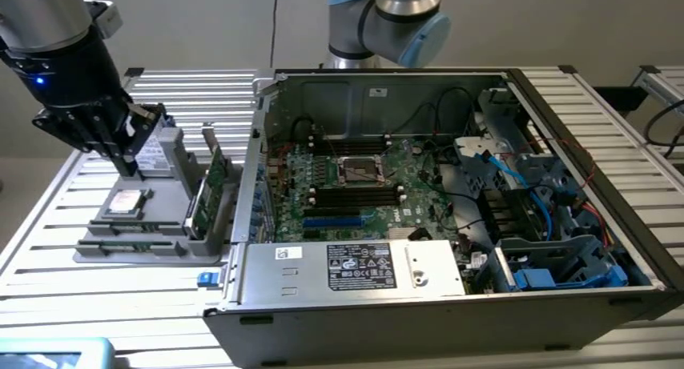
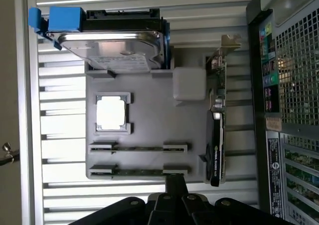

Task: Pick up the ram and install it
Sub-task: 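Reach for the ram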

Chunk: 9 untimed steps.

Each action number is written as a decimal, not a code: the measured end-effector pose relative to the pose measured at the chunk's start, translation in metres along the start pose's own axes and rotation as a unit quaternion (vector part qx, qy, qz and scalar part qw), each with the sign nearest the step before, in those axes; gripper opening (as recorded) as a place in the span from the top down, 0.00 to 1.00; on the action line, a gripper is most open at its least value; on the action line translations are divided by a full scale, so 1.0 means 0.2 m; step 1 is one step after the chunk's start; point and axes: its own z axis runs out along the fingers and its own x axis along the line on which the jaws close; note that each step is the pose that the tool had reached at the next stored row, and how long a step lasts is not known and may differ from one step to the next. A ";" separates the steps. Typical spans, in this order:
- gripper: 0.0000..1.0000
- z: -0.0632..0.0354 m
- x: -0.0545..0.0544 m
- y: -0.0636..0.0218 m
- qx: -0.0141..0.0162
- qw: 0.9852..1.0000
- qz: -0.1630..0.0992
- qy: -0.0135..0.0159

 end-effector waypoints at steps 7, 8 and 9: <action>0.89 0.024 0.07 -0.015 0.008 1.000 0.000 -0.001; 0.89 0.024 0.08 -0.015 0.011 1.000 0.000 -0.001; 0.89 0.025 0.08 -0.015 0.014 1.000 0.000 -0.001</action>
